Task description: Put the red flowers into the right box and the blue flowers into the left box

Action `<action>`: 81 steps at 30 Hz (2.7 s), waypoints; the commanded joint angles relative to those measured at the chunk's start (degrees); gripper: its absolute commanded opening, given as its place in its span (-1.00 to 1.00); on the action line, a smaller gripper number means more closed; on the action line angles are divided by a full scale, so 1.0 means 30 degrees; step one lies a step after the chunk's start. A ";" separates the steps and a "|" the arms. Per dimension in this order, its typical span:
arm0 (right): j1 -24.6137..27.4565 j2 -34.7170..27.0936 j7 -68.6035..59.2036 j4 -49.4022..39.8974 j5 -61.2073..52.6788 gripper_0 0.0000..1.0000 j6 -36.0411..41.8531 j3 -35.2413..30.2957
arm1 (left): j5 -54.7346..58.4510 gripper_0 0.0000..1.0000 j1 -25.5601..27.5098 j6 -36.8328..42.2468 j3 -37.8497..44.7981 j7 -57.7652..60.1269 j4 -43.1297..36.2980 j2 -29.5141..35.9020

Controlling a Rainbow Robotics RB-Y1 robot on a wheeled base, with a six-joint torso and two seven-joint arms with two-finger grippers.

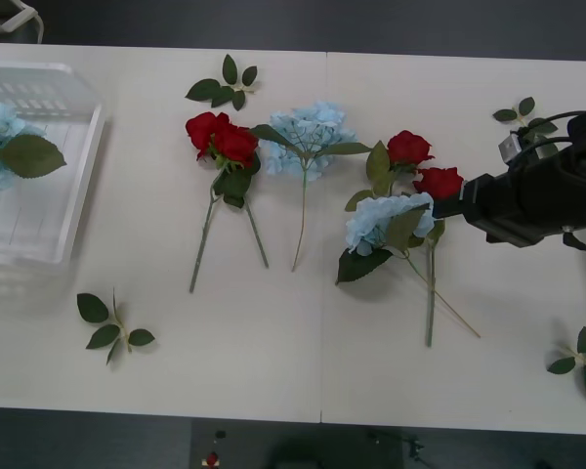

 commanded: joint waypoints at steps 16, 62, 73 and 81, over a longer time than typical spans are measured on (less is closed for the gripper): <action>-0.3079 0.5899 -0.0160 0.8530 0.5871 1.00 -0.1876 0.0497 | 0.2527 1.00 -0.2570 0.2959 -0.3205 0.0281 -0.2468 0.0689; -0.5716 0.4874 0.7281 1.1313 0.8127 -1.00 -0.2638 0.0907 | -1.5197 0.55 -0.7844 -0.8642 -1.8908 1.3054 0.3596 -0.9916; -0.7708 -0.2626 1.2965 1.0727 0.6838 -1.00 -0.3165 0.5360 | -1.5402 -0.09 -0.7961 -0.9345 -1.9494 1.2966 0.4475 -1.0385; -0.7972 -0.6464 1.2496 1.1899 0.4875 -1.00 -0.3370 0.8026 | -1.5402 -1.00 -0.7932 -0.9345 -1.9553 1.2966 0.4475 -1.0414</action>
